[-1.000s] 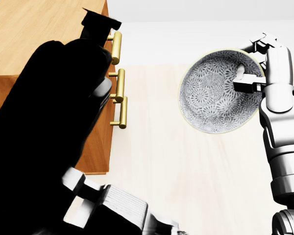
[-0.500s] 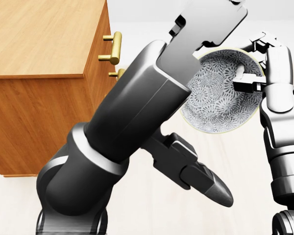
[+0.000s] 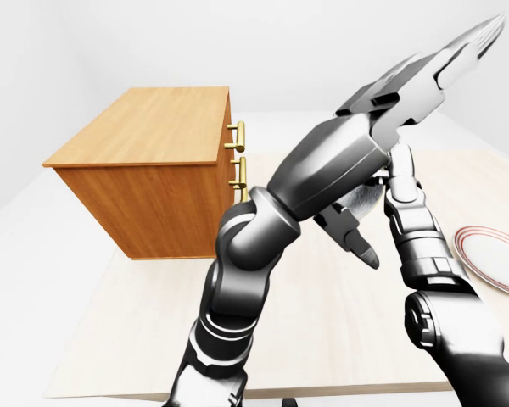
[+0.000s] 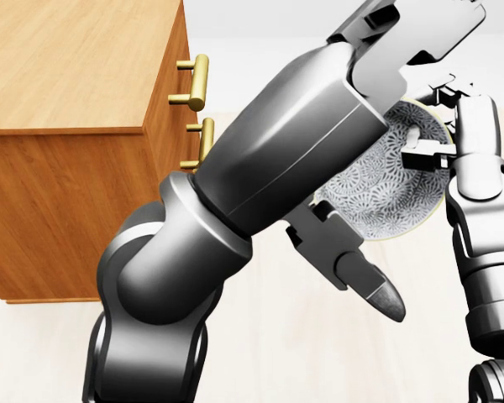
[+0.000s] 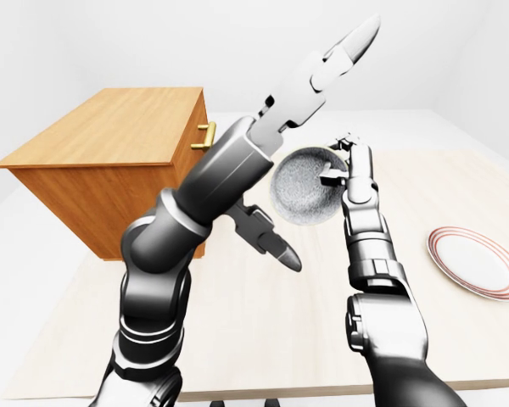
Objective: Put the bowl on top of the cabinet.
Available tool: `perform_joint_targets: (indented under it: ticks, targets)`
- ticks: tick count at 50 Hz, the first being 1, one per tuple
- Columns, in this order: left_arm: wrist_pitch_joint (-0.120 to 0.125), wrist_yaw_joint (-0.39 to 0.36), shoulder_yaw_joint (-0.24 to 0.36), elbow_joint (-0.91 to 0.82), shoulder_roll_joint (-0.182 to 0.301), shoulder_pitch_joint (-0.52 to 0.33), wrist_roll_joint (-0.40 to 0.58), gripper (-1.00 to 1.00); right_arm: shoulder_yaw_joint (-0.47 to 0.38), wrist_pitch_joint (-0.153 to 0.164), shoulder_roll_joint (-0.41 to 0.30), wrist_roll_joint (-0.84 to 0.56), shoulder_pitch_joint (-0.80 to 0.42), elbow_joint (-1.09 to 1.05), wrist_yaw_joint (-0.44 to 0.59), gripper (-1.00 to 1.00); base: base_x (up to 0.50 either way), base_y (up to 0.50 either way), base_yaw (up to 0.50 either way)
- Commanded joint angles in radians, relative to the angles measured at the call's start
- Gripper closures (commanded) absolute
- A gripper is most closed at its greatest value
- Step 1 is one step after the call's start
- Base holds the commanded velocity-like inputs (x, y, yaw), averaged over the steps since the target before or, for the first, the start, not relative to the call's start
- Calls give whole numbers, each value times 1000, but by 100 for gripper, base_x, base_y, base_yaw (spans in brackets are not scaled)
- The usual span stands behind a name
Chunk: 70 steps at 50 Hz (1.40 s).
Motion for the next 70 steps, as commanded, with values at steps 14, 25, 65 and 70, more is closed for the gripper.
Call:
perform_joint_targets:
  ticks: [14, 25, 65, 70]
  targets:
    - [-175, -155, 12, -170, 72, -21, 529, -98, -7, 1, -3, 40, -31, 29, -26, 100, 0, 0, 0]
    - [-175, 81, 174, 116, 361, -152, 711, -98, -10, 1, -10, 42, -34, 32, -18, 100, 0, 0, 0]
    - [-175, 742, 21, 86, 354, 44, 1340, -98, 0, -22, -2, 60, -73, 120, -14, 100, 0, 0, 0]
    - [-175, 883, -99, 77, 455, 58, 1449, -98, -1, -21, -2, 61, -78, 124, -14, 100, 0, 0, 0]
